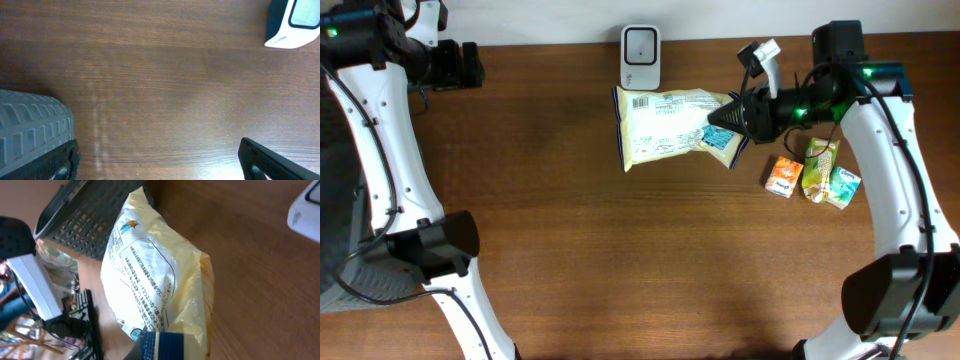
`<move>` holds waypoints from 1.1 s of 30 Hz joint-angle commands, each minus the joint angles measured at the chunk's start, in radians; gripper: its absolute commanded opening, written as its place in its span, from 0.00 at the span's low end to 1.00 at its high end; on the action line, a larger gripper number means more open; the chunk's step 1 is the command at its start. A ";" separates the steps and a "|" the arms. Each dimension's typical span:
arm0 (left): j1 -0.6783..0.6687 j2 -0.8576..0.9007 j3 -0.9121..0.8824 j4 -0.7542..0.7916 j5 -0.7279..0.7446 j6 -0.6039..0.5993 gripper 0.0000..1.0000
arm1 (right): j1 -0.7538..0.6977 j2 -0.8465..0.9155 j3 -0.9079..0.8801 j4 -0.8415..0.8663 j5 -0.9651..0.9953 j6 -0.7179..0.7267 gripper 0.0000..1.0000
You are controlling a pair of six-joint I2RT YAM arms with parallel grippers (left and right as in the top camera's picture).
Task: Scan the item barcode
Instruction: 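Carry the snack bag up and hold it over the scanner window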
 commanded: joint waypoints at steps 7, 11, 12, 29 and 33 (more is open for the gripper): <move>-0.002 -0.006 0.007 -0.001 0.011 0.010 0.99 | 0.147 -0.060 0.027 0.310 0.508 0.372 0.04; -0.002 -0.006 0.007 -0.001 0.011 0.010 0.99 | 0.362 -0.049 0.027 0.523 1.221 0.382 0.04; -0.002 -0.006 0.007 -0.001 0.011 0.010 0.99 | 0.407 -0.034 0.027 0.597 1.403 0.342 0.04; -0.002 -0.006 0.007 -0.001 0.011 0.010 0.99 | 0.540 0.467 0.025 1.597 1.905 -1.119 0.04; -0.002 -0.006 0.007 -0.001 0.011 0.010 0.99 | 0.539 0.478 0.025 1.613 1.862 -1.160 0.04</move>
